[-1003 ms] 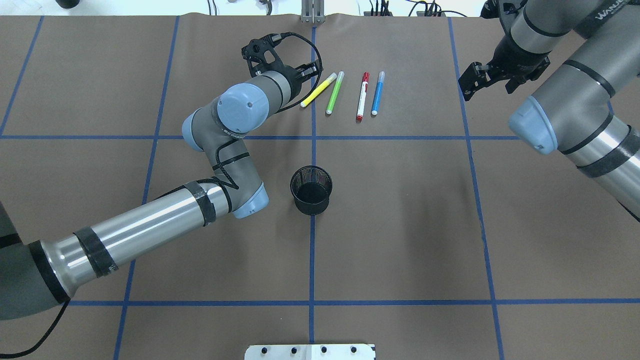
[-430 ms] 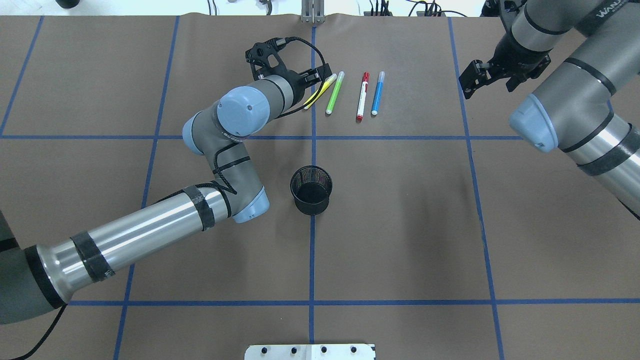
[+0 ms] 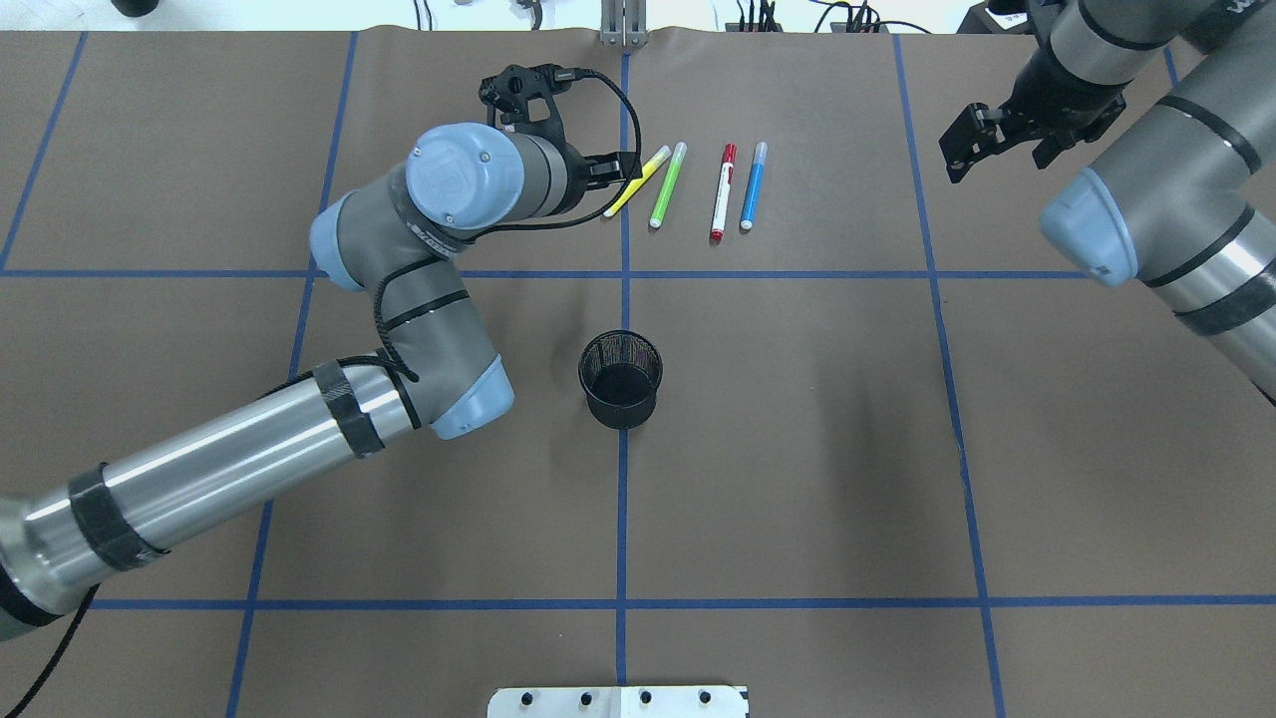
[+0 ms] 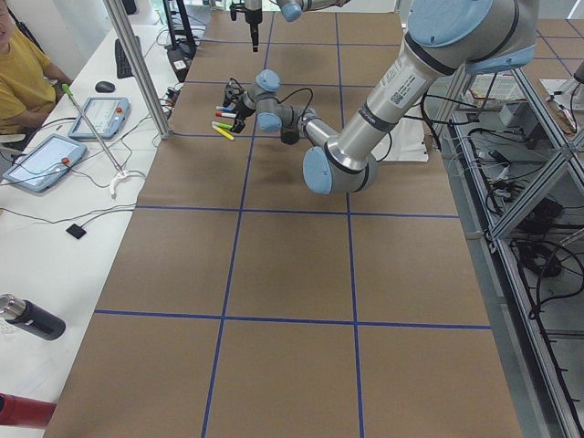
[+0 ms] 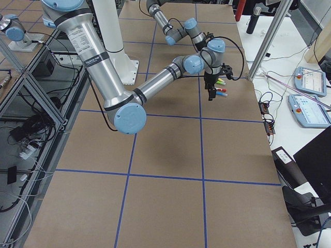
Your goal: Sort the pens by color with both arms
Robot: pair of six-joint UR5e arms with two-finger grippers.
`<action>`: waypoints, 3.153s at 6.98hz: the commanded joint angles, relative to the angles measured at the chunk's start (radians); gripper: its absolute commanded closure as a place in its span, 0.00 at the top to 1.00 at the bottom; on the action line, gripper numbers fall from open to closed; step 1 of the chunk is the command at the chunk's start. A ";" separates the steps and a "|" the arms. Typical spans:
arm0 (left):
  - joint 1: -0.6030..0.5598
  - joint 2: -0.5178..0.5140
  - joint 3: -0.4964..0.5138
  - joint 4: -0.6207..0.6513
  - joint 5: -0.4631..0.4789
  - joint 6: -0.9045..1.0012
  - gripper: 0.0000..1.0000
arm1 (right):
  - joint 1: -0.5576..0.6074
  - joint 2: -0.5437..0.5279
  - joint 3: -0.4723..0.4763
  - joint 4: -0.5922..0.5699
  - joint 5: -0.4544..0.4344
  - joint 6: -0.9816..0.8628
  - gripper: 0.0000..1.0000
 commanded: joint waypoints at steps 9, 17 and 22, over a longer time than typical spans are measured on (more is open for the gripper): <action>-0.830 0.492 -0.457 0.933 -0.602 1.486 1.00 | 0.540 -0.429 -0.093 0.000 0.145 -0.803 0.99; -0.949 0.791 -0.327 0.699 -0.734 1.471 1.00 | 0.551 -0.423 -0.094 0.004 0.151 -0.593 0.99; -0.952 0.801 -0.345 0.654 -0.814 1.467 1.00 | 0.513 -0.400 -0.072 0.006 0.150 -0.540 0.99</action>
